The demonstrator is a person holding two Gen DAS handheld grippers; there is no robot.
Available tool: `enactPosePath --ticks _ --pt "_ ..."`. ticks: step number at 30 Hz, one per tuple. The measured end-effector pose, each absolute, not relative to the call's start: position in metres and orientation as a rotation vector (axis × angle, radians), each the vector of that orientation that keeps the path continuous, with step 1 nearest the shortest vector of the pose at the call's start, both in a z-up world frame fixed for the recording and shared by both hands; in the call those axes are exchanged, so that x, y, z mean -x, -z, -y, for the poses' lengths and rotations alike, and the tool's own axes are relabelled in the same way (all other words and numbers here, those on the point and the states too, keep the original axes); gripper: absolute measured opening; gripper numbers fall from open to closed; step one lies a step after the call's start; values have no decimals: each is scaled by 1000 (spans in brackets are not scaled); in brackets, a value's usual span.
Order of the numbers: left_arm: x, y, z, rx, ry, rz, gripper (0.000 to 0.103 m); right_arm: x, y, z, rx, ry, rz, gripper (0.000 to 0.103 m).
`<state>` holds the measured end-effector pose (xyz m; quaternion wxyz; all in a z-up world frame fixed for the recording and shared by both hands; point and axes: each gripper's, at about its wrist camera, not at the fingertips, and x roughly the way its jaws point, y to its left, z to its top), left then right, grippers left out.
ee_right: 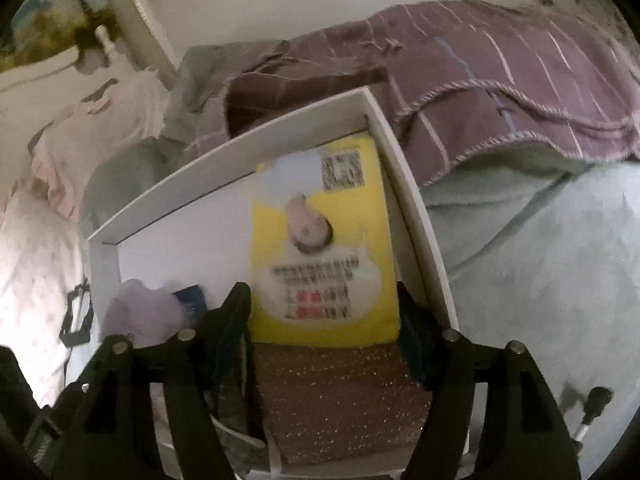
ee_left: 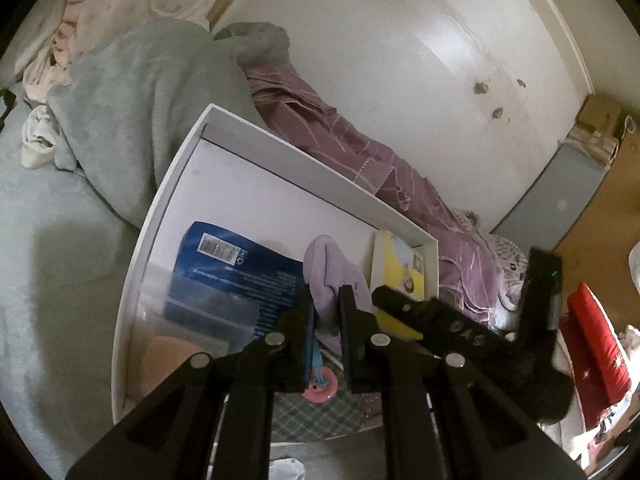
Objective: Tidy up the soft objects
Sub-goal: 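Lower the yellow book into the tray and open the right tool while the left tool carries the lavender pad, then lower the lavender pad onto the pink glittery pad and open the left tool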
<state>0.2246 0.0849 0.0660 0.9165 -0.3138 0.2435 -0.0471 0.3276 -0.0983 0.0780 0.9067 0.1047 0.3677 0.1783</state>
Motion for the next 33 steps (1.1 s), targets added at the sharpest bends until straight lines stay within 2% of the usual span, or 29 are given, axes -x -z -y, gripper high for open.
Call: enactPosePath --ticks 2,4,9,10,11,16,23,33 --pt "-224 -66 -83 633 91 -505 10 -323 -88 99 -218 -396 -744 84" --pt "-222 -66 -83 622 88 -508 10 -319 -97 102 -225 -394 -713 87" --pt "-225 -67 -83 607 77 -515 10 -307 -112 110 -184 -325 -695 87" --pt "-225 -67 -84 610 79 -514 10 -302 -113 111 -181 -326 -690 81" --pt "-224 -68 -84 611 80 -513 10 -299 -113 111 -185 -336 -692 67" --pt "-225 -69 -84 608 82 -512 10 -309 -94 98 -152 -368 -798 38" --pt "-223 -68 -89 631 85 -520 10 -326 -88 102 -150 -306 -793 37" --pt "-224 -74 -68 593 137 -548 10 -270 -100 120 -221 -345 -722 37"
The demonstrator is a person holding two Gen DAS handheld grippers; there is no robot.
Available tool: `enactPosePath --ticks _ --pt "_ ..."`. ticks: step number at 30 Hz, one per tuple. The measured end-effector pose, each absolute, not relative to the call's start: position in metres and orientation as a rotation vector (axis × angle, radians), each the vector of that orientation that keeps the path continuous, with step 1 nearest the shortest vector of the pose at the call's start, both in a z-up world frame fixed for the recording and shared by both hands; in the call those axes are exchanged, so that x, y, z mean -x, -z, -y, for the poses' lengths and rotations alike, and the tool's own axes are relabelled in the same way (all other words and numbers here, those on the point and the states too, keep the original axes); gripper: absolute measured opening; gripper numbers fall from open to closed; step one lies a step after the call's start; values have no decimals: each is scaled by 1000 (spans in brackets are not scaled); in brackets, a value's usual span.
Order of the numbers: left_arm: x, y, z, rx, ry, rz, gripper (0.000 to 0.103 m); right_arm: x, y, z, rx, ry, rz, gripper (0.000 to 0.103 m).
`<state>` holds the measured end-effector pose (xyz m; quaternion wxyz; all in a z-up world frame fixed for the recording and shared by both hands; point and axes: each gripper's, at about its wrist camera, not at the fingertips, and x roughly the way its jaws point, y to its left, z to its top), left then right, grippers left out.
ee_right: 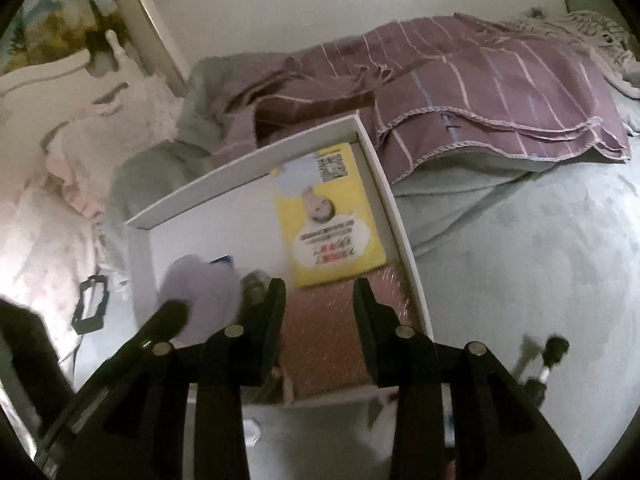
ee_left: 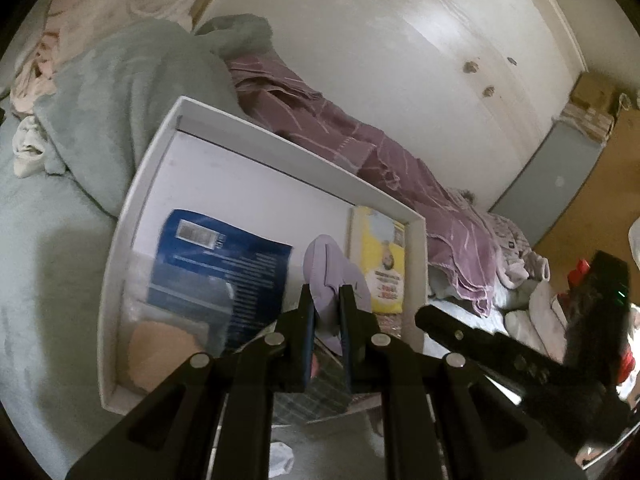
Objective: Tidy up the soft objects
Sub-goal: 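Lower the lavender pad onto the pink glittery pad and open the left tool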
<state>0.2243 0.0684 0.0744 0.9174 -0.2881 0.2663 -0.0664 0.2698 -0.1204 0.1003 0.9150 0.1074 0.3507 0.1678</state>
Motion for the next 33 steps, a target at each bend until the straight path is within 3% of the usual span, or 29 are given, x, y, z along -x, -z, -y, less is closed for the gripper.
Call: enactPosePath --ticks 11,27,29,33 --pt "-235 -67 -34 596 239 -591 10 -230 -91 142 -252 -318 -611 37" --pt "-243 -45 12 480 251 -682 11 -235 -81 168 -289 -293 -658 37" --pt "-243 -42 17 447 238 -706 13 -237 -79 169 -293 -296 -683 37" --pt "-235 -48 21 392 187 -685 33 -236 -79 166 -272 -294 -720 37"
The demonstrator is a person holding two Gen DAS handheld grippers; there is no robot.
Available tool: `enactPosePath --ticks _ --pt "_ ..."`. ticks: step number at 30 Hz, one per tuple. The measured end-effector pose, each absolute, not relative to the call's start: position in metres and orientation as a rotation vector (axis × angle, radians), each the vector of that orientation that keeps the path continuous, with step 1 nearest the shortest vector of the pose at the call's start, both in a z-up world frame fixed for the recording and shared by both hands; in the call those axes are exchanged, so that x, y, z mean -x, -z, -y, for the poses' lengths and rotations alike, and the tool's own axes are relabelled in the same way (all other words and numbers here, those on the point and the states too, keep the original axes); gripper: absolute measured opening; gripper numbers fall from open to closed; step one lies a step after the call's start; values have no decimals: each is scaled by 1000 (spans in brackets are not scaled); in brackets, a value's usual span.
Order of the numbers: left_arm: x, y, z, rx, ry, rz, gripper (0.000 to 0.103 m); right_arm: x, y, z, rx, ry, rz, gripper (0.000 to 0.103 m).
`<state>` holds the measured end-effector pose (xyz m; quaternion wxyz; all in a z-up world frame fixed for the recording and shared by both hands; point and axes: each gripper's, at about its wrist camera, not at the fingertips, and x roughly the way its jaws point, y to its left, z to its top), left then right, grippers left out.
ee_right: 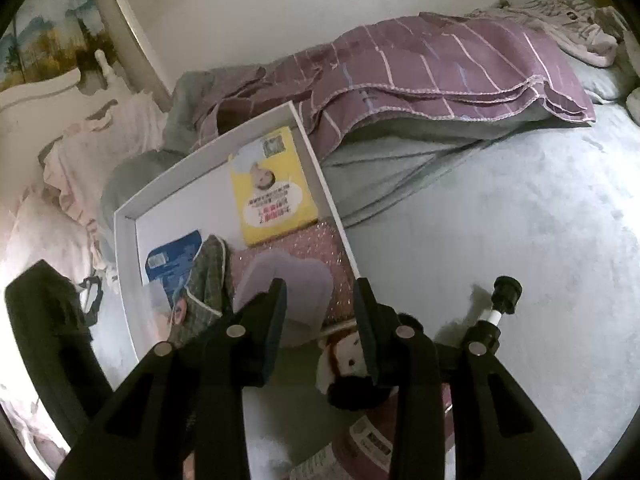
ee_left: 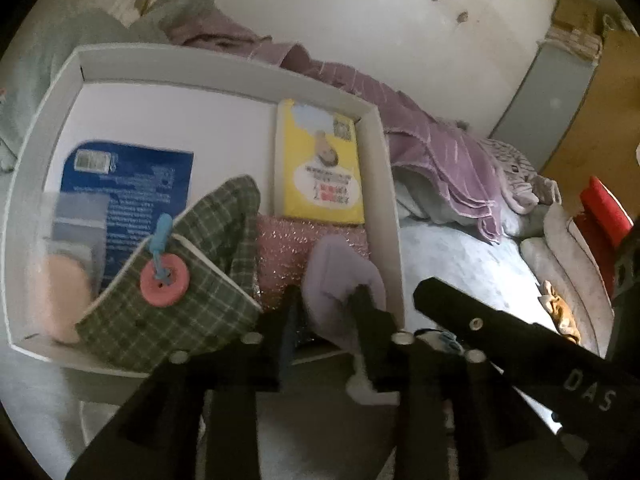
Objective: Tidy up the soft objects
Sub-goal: 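Lower the lavender pad onto the pink glittery pad and open the left tool, then withdraw both tools from the tray toward the plush dog and pink bottle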
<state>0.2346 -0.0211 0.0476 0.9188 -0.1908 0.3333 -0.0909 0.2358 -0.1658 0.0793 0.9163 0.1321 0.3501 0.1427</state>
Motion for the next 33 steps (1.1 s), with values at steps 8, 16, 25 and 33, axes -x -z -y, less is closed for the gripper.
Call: enactPosePath --ticks 8,16,25,33 --pt "-203 -68 12 347 143 -682 61 -218 -96 172 -303 -326 -750 37" --pt "-190 -89 5 252 54 -744 61 -201 -111 170 -292 -338 -783 38" --pt "-176 -96 -15 261 -102 -1072 71 -172 -123 165 -172 -348 -890 38" --pt "-158 -119 13 124 -121 -1097 71 -142 -143 176 -77 -312 -882 52"
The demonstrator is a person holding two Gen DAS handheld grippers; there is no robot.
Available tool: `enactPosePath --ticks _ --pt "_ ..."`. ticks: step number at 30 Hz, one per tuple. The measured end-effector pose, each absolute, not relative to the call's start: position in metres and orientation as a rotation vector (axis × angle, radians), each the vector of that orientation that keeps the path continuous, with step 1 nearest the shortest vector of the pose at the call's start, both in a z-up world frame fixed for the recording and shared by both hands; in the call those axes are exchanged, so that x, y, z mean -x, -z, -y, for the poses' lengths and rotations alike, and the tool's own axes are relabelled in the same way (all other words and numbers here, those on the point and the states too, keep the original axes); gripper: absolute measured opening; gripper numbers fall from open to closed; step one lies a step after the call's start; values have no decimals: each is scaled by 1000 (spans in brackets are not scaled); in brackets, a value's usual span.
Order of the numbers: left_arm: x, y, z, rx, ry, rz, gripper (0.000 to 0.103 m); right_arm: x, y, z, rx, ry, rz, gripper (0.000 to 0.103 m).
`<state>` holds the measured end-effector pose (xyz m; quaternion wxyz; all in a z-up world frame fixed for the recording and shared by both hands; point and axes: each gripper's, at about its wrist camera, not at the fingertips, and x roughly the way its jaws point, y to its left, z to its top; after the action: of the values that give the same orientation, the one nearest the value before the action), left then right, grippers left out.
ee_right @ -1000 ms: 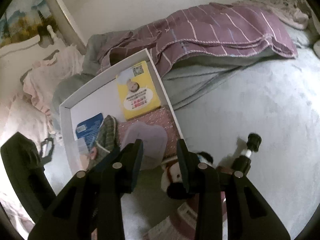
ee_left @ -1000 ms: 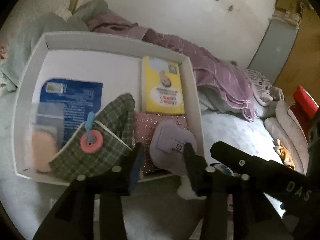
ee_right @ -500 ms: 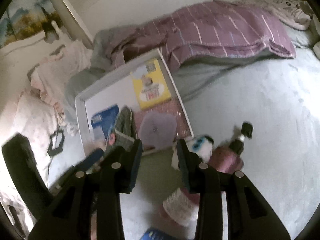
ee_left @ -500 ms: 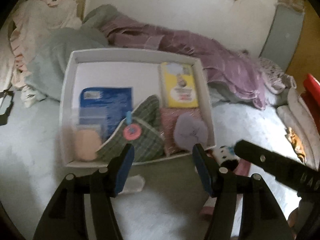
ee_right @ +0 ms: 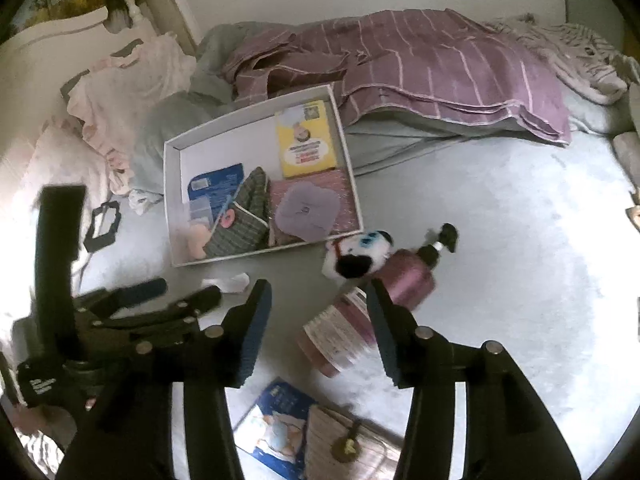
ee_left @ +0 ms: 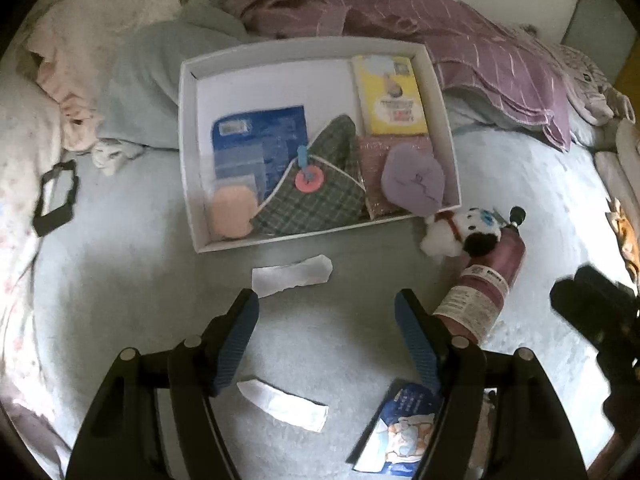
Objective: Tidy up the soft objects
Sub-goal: 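Withdraw both tools from the tray toward the plush dog and pink bottle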
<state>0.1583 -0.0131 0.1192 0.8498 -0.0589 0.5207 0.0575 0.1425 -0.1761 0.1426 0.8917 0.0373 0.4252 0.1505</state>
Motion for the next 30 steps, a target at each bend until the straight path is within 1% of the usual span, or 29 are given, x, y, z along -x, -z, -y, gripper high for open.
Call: enactPosePath --ticks 4,7,10,13,17,22,26,30 --pt "-149 -135 22 172 -86 -1081 71 -139 -141 187 -93 -329 -958 54" --pt "-147 -141 28 163 -75 -1069 74 -139 -138 184 -69 -340 -981 54" --pt "-147 -141 29 175 -56 -1069 74 -147 -134 183 -49 -285 -1003 54" --pt "-147 -140 26 199 -44 -1081 74 -154 -134 188 -55 -205 -982 54" --pt "-143 -142 21 204 -81 -1075 74 -158 -142 204 -133 -137 -899 54" --pt "-142 -143 21 202 -82 -1073 74 -160 -147 221 -275 -83 -908 54" --pt "-140 -147 21 194 -101 -1057 74 -159 -151 216 -242 -42 -933 54" --pt "-138 -150 16 208 -84 -1046 74 -152 -161 208 -191 -18 -840 54"
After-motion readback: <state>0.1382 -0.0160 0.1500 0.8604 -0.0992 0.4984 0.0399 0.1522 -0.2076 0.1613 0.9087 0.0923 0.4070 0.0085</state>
